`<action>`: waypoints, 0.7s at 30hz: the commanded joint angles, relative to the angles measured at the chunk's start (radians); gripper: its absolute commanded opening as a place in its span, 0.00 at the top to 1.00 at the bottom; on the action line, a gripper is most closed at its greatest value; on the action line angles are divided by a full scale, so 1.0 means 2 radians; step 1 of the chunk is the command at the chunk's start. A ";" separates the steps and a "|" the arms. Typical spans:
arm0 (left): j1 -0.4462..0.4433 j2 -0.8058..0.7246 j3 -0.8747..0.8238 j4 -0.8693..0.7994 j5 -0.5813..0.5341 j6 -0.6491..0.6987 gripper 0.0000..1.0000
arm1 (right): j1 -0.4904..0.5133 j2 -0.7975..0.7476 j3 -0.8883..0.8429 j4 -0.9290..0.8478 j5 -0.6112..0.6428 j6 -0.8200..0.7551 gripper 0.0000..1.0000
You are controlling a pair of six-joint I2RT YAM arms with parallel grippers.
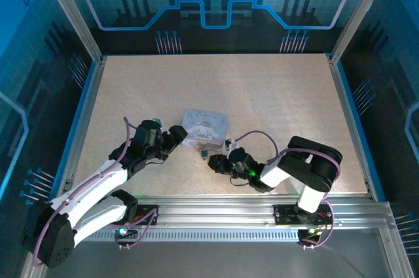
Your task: Unlock a padlock with a key
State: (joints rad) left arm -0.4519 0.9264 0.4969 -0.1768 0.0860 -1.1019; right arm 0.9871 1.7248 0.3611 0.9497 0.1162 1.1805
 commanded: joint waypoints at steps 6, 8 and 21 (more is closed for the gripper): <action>0.034 -0.001 -0.005 0.007 0.069 0.058 0.14 | -0.011 -0.064 -0.023 -0.073 0.033 -0.017 0.69; 0.051 0.003 -0.003 0.009 0.087 0.068 0.10 | -0.019 -0.086 -0.015 -0.104 0.017 -0.039 0.65; 0.132 0.134 0.067 0.019 0.181 0.174 0.02 | -0.053 -0.123 0.040 -0.183 -0.082 -0.113 0.43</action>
State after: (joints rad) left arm -0.2043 1.1439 0.5941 -0.1650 0.3809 -0.8261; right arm 0.8928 1.4654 0.4164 0.6144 -0.0013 0.9844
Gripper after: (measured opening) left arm 0.980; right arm 0.571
